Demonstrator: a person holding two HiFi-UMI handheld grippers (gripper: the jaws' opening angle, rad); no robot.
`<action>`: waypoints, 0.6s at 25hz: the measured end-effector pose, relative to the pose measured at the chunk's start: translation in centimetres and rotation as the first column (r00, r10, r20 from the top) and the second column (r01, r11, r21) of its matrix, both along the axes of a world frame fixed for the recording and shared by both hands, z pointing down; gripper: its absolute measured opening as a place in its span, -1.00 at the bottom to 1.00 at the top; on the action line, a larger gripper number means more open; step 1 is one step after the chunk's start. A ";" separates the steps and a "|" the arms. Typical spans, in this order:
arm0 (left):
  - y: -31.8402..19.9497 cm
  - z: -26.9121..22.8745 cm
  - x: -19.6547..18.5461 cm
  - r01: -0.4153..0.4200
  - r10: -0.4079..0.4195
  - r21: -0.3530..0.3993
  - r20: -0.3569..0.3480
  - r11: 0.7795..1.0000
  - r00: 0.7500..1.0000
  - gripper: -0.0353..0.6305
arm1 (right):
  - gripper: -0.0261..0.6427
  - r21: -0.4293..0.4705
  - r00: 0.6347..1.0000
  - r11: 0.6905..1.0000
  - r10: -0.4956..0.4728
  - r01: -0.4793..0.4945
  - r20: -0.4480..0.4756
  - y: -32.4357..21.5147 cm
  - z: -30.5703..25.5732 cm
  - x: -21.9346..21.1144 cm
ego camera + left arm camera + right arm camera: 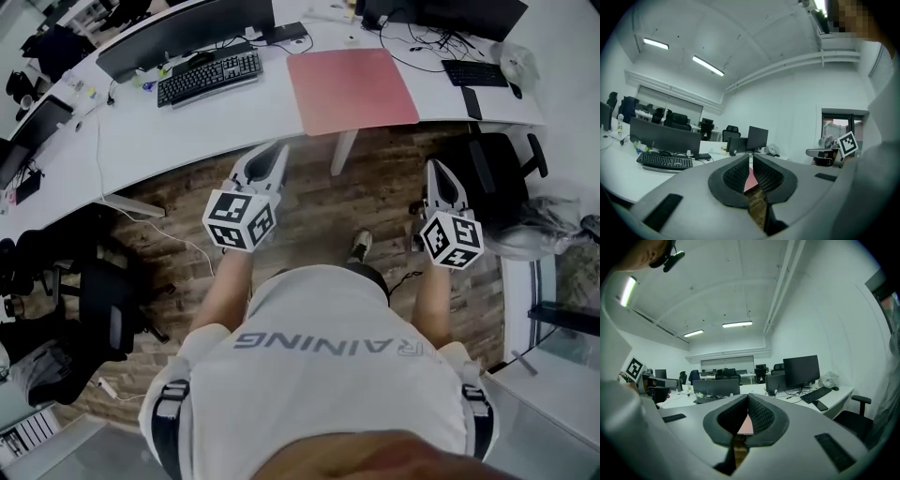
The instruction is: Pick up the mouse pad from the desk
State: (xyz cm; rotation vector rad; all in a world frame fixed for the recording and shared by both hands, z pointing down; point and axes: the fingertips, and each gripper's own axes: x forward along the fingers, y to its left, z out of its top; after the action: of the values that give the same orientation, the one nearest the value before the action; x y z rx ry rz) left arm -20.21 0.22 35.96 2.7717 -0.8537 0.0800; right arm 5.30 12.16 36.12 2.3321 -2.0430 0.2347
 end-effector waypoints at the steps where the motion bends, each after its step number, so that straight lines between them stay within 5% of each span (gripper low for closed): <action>1: -0.6 -0.1 0.7 0.009 -0.009 0.002 0.001 1.000 1.000 -0.74 | -0.85 -0.001 1.000 1.000 -0.010 0.010 0.002 -0.8 0.1 0.8; 15: -7.0 -0.8 14.1 0.169 -0.169 0.022 0.014 0.985 0.985 -0.74 | -0.85 -0.018 0.993 0.996 -0.083 0.085 0.082 -8.7 1.9 16.7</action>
State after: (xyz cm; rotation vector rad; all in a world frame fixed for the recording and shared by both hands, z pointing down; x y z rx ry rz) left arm -6.07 -6.81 35.12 2.7083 -1.0958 0.0626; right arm 21.95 3.44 37.97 2.2542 -2.1582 0.3519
